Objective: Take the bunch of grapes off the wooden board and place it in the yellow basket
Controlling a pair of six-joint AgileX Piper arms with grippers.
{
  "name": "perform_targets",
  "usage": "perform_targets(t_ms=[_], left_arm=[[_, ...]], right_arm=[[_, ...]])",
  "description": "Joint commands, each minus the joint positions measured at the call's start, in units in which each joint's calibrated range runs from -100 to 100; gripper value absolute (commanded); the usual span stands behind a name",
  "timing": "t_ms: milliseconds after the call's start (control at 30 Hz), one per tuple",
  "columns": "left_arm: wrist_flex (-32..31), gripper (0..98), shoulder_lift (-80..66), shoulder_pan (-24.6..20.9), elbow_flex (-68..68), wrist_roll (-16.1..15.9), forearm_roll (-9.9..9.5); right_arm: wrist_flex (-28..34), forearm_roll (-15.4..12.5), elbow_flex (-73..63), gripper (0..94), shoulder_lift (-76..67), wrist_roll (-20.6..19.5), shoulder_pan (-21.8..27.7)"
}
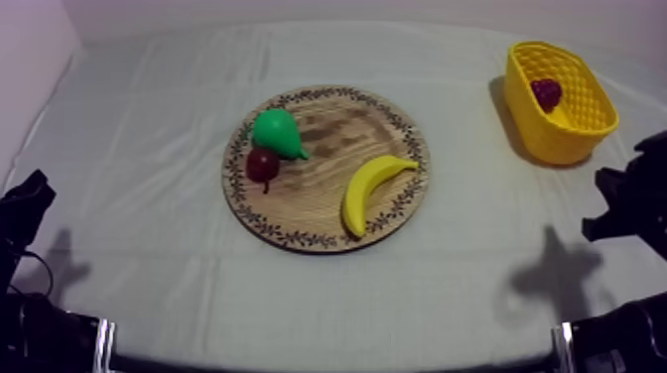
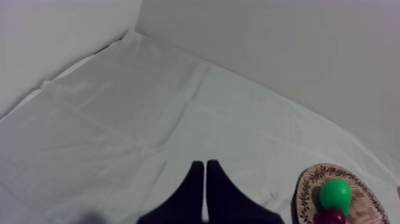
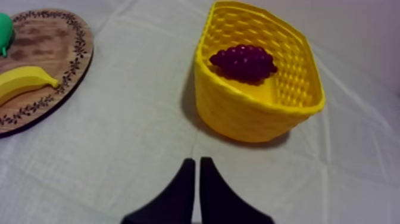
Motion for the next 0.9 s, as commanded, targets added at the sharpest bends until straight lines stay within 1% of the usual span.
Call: perform_targets(t_ms=[0,233,433,600,867], left_arm=[[0.0,0.1,0.0,0.0,0.0,0.0,0.0],[0.0,0.1,0.0,0.0,0.0,0.0,0.0],[0.0,0.1,0.0,0.0,0.0,0.0,0.0],[0.0,0.1,0.0,0.0,0.0,0.0,0.0],[0.0,0.1,0.0,0.0,0.0,0.0,0.0]], right_arm=[[0.7,1.1,1.9,0.4,-7.8,-2.0,-0.6],[3.5,3.4,4.8,0.4,-16.0,-4.6,-1.6],[4.8,5.0,5.1,0.4,-17.6,-7.4,-1.6],[6.1,5.4,5.2,0.4,-17.7,-8.6,-1.5],[6.3,5.5,5.2,0.4,-17.8,-9.2,-1.3]])
